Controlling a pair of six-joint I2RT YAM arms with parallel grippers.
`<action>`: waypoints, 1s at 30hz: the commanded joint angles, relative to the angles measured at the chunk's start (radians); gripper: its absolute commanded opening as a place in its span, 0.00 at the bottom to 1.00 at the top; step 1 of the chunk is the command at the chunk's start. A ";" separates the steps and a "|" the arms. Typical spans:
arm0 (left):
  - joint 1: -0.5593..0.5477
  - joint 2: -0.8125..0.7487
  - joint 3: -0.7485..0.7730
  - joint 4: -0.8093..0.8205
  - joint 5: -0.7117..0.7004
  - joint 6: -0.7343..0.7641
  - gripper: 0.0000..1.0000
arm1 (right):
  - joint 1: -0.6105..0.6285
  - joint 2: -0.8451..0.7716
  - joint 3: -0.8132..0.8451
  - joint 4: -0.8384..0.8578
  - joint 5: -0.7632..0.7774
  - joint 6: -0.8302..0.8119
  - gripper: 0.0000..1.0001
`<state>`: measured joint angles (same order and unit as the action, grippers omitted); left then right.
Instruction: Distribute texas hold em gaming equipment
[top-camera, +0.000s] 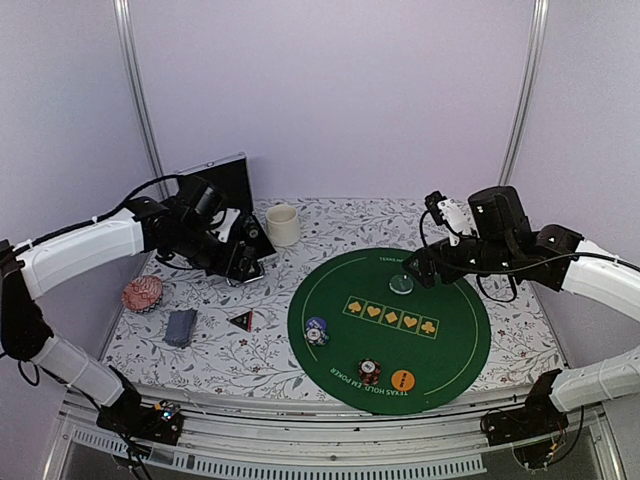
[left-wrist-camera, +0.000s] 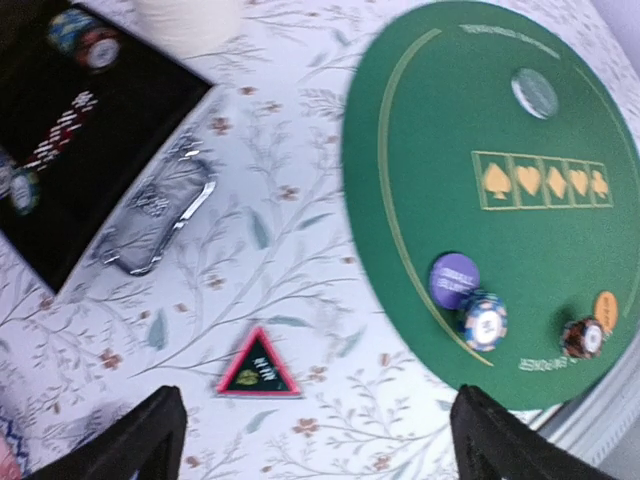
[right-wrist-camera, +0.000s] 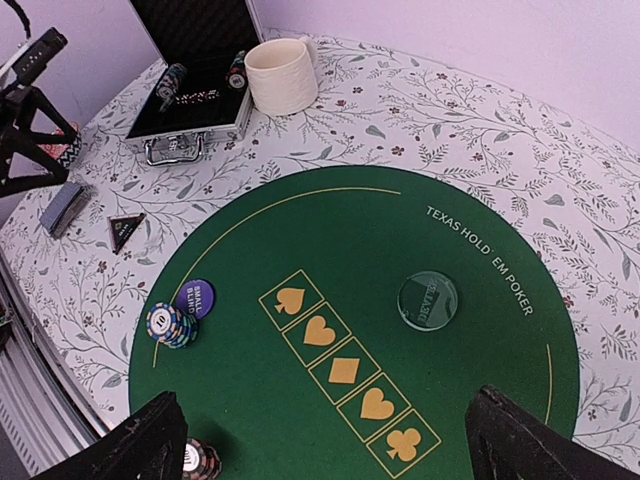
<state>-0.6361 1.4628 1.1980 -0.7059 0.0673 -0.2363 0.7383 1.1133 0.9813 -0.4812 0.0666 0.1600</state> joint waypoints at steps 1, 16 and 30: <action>0.102 -0.089 -0.083 -0.035 -0.125 -0.178 0.98 | -0.003 0.067 0.049 0.007 -0.029 -0.063 0.99; 0.334 -0.108 -0.320 -0.084 -0.274 -0.287 0.98 | -0.022 0.162 0.029 0.063 -0.113 -0.227 0.99; 0.377 -0.046 -0.446 0.043 -0.179 -0.251 0.98 | -0.043 0.187 0.021 0.076 -0.179 -0.273 0.99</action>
<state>-0.2760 1.3933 0.7792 -0.7223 -0.1505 -0.5037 0.7036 1.2873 1.0084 -0.4244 -0.0864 -0.0937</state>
